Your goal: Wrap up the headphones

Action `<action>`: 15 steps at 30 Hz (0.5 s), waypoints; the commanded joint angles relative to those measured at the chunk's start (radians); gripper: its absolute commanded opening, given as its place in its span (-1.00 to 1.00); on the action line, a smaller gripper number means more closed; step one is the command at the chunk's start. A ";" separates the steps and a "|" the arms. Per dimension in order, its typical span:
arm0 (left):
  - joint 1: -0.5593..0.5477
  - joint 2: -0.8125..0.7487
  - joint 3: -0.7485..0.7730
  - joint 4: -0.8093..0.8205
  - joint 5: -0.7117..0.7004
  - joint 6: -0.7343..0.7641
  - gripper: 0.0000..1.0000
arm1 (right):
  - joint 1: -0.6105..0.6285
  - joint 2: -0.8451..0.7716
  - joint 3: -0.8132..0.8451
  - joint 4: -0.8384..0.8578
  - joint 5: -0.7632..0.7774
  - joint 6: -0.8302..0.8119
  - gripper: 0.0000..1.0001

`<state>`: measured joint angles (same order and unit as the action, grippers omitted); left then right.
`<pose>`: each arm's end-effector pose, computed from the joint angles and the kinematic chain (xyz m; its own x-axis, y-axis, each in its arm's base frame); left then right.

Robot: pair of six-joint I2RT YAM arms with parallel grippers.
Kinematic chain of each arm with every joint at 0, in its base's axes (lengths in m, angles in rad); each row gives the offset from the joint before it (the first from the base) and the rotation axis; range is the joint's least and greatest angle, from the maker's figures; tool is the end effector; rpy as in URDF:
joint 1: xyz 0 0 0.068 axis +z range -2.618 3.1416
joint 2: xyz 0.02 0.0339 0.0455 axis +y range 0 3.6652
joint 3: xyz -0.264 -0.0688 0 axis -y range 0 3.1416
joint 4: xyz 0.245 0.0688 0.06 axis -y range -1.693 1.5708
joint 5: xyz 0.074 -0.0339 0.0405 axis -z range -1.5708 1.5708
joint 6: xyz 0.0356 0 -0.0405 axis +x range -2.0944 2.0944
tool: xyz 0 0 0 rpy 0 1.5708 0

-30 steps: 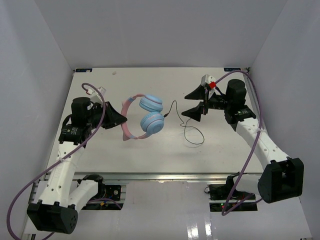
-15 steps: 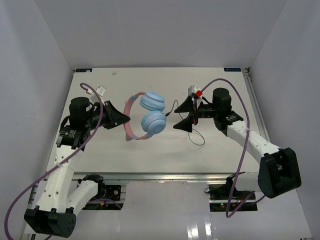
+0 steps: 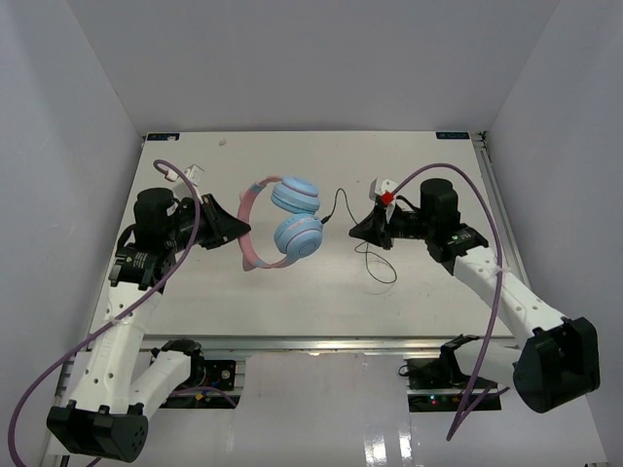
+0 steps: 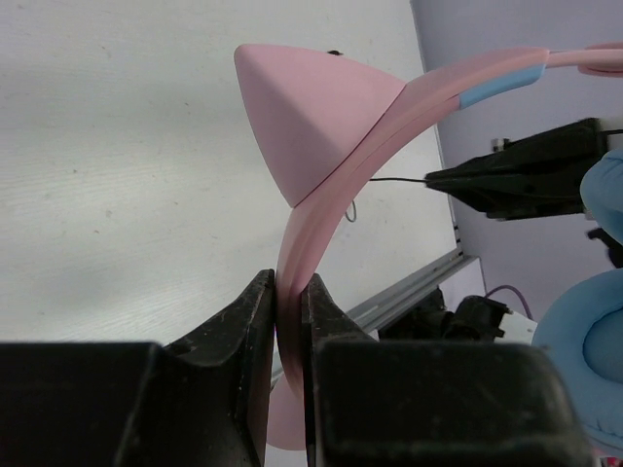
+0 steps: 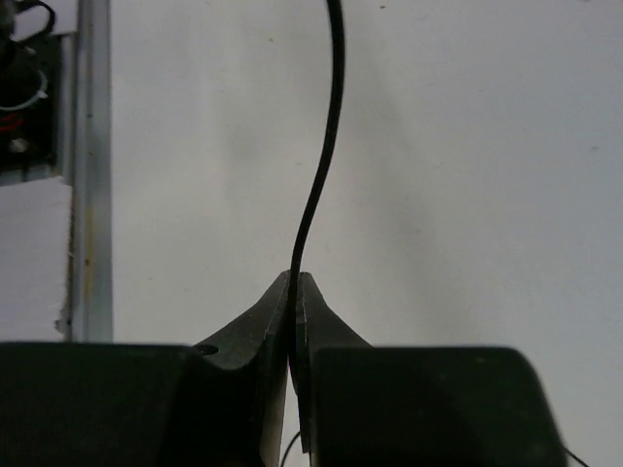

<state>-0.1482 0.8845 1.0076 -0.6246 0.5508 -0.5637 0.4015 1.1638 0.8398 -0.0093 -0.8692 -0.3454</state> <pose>0.1753 -0.0450 0.3572 -0.7117 -0.3541 -0.6068 0.2360 0.6930 -0.6812 0.2273 0.1260 0.3031 0.0270 -0.2260 -0.9738 -0.9644 0.2503 -0.0848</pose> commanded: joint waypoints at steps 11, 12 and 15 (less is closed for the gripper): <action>-0.212 0.306 0.060 0.062 -0.351 0.175 -1.00 | 0.000 -0.079 0.346 -0.326 0.559 -0.386 -0.85; -0.237 0.339 0.063 0.060 -0.378 0.187 -1.00 | 0.000 -0.085 0.346 -0.320 0.586 -0.399 -0.85; -0.328 0.432 0.080 0.062 -0.434 0.222 -1.00 | -0.001 -0.099 0.361 -0.325 0.596 -0.418 -0.85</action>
<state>-0.3855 1.2507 1.0261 -0.5976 0.2185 -0.3962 0.4015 1.0880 1.1553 -0.3024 -0.3839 -0.6886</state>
